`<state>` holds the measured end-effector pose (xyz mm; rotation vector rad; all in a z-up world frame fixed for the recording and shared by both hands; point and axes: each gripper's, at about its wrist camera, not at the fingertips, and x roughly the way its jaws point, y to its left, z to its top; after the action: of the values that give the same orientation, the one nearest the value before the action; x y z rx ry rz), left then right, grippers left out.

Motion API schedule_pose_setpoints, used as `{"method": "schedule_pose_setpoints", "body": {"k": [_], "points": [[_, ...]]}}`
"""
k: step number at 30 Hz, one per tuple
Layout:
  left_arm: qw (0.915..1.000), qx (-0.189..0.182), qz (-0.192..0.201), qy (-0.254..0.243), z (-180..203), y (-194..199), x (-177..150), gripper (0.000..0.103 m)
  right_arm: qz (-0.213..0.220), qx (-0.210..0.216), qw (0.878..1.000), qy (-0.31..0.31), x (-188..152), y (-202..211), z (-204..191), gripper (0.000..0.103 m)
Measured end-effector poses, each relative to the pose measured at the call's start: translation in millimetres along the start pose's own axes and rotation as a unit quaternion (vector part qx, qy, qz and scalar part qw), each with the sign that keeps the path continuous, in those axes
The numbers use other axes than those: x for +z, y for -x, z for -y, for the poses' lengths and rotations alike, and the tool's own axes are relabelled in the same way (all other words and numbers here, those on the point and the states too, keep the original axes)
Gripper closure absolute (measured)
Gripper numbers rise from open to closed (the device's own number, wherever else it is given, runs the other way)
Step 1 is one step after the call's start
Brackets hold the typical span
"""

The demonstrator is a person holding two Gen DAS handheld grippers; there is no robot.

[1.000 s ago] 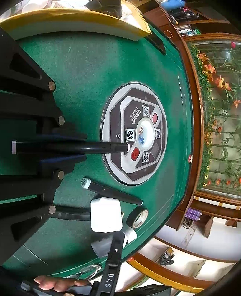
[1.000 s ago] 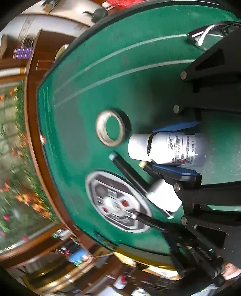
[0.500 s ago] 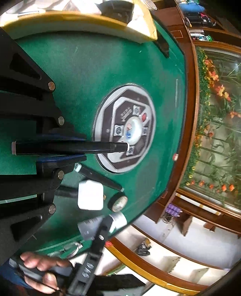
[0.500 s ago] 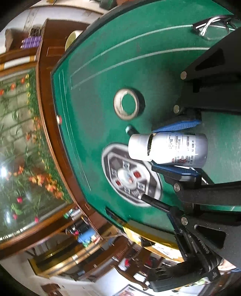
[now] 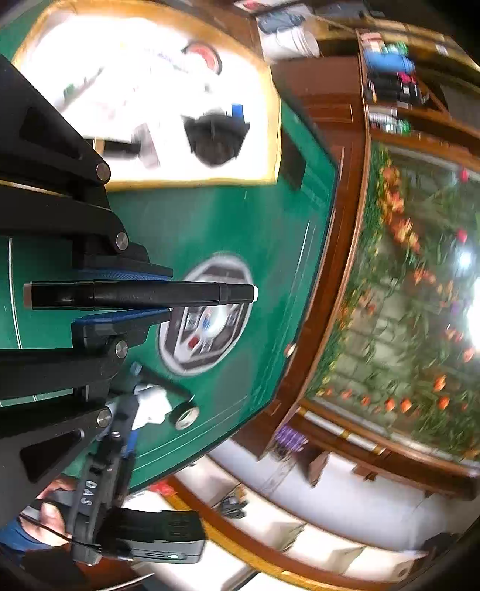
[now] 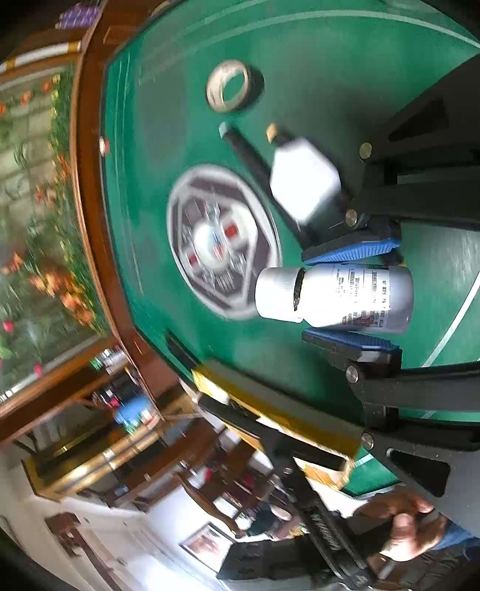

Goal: Organize rigid objects
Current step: 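Carry the black marker and white bottle into the tray and open both tools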

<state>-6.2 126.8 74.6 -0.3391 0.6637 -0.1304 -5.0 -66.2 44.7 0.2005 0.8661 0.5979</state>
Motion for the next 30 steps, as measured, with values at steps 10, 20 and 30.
{"method": "schedule_pose_setpoints", "body": {"k": [10,20,30], "points": [[0.9972,0.043,0.037,0.048,-68,47,-4,0.088,-0.036,0.060,0.996,0.051,-1,-28,-83,0.069],[0.9889,0.090,0.046,0.110,-137,68,-26,0.088,-0.055,0.086,0.990,0.095,1,-51,-150,0.069],[0.9820,0.117,0.040,0.143,-174,62,-40,0.088,-0.074,0.064,0.988,0.119,5,-101,-194,0.069]]}}
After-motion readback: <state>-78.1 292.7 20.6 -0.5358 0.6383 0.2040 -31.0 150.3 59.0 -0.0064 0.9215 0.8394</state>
